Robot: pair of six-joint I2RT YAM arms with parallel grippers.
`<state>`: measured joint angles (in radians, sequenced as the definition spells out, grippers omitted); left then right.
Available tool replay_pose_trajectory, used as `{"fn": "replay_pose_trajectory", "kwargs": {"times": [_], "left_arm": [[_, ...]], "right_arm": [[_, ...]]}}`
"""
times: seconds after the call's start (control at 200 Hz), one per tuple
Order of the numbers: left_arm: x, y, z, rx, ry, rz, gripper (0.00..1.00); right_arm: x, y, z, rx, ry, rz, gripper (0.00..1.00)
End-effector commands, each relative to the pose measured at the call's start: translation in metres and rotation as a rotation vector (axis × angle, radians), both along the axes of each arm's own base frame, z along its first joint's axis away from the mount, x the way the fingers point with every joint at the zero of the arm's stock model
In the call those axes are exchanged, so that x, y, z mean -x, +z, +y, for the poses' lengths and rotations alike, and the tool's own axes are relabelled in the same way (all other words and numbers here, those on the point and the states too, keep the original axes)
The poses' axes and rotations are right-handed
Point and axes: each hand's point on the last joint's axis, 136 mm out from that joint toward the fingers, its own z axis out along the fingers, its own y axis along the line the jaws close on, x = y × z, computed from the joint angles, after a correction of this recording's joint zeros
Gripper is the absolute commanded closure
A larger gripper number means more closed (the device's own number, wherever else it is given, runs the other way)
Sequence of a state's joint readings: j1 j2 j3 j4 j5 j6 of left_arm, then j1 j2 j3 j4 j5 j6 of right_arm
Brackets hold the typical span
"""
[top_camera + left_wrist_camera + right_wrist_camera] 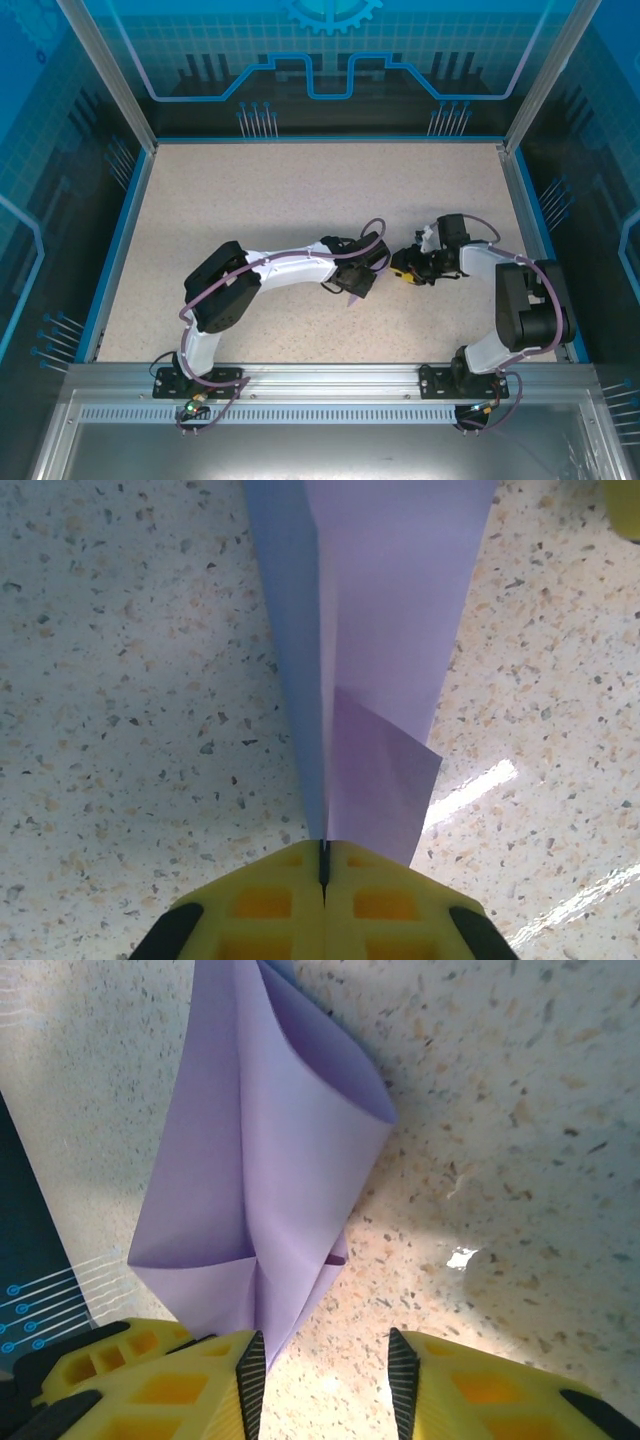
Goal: Fold a paper plane with a square sheet of paper (pick it up from the middle)
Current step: Turn over a paper plane at the center of the table.
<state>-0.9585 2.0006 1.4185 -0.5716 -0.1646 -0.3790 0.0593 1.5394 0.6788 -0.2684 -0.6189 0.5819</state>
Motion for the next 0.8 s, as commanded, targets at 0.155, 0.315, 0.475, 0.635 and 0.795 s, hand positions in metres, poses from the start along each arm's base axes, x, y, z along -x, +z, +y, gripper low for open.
{"fn": "replay_pose_trajectory", "kwargs": {"times": [0.155, 0.315, 0.475, 0.635, 0.795], "left_arm": [[-0.003, 0.043, -0.007, 0.164, 0.055, 0.022, 1.0], [-0.01, 0.068, -0.006, 0.315, 0.092, 0.051, 1.0], [-0.012, 0.081, -0.003, 0.367, 0.096, 0.066, 1.0], [-0.014, 0.088, -0.005, 0.418, 0.112, 0.075, 1.0], [-0.018, 0.095, -0.007, 0.471, 0.129, 0.075, 1.0]], "right_arm": [[0.005, 0.024, 0.021, -0.137, 0.047, -0.066, 0.5], [0.007, 0.03, 0.03, -0.217, 0.05, -0.068, 0.46], [0.002, 0.048, 0.037, -0.303, 0.045, -0.106, 0.38], [-0.003, 0.066, 0.042, -0.369, 0.045, -0.138, 0.35], [0.0, 0.069, 0.046, -0.392, 0.051, -0.129, 0.34]]}}
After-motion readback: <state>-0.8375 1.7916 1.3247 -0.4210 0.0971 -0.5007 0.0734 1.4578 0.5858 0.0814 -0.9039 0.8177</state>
